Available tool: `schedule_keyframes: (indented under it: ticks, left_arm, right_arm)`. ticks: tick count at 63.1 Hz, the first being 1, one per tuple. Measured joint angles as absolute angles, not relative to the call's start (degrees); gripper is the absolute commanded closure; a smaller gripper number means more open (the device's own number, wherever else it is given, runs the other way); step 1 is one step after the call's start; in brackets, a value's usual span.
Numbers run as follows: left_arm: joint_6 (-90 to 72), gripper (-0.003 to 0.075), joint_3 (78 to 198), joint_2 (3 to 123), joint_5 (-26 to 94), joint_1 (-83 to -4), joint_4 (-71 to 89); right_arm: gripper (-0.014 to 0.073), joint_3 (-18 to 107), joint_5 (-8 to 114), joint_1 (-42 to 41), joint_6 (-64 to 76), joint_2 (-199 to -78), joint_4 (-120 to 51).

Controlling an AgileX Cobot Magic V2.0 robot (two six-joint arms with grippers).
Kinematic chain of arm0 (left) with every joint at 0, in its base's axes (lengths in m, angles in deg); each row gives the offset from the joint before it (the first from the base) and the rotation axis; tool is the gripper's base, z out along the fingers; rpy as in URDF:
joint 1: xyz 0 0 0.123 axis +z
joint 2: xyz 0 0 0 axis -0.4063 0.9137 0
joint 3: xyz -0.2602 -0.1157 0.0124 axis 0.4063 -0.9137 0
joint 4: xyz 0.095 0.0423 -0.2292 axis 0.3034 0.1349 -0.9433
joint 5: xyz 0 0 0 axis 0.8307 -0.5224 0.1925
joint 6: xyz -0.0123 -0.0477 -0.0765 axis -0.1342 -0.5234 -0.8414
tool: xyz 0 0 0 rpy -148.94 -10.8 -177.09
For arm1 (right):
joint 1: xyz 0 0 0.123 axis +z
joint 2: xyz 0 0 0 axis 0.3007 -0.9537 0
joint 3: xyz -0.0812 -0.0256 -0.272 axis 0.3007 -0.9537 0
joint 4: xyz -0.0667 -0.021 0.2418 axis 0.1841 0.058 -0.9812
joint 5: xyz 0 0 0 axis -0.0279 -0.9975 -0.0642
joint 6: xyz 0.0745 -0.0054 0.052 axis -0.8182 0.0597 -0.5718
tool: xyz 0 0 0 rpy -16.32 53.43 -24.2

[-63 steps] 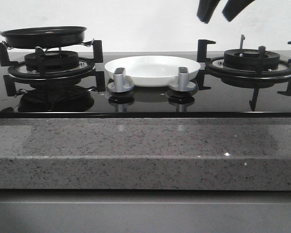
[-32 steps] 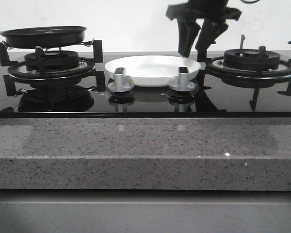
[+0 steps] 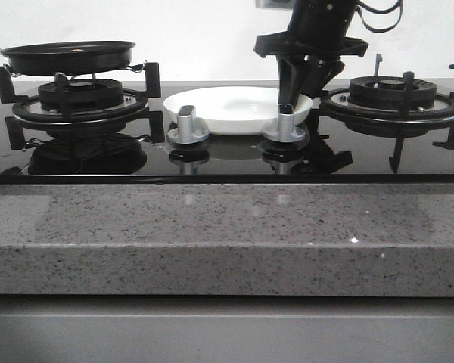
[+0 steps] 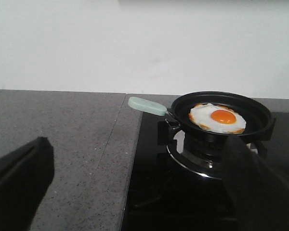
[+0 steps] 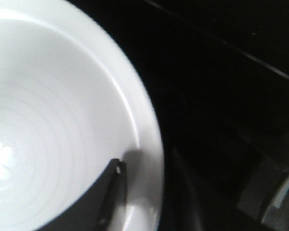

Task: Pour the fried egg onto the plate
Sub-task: 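Grip the plate rim with the right gripper and lift it up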

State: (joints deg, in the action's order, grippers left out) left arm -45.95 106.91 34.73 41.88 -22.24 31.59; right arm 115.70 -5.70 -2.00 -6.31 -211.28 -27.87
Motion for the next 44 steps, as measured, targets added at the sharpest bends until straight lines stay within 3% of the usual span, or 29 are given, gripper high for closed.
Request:
schedule_keyframes:
  ticks: [9, 44]
  left_arm:
    - [-45.95, 0.0031, 106.91, 34.73, 41.88, -22.24, 31.59]
    - [-45.95, 0.0031, 106.91, 34.73, 41.88, -22.24, 31.59]
  right_arm:
    - [0.0671, 115.82, -5.47, -2.0, -6.53, -211.28, -28.4]
    - [0.0655, 115.94, -5.91, -3.52, -9.52, -204.58, -29.43]
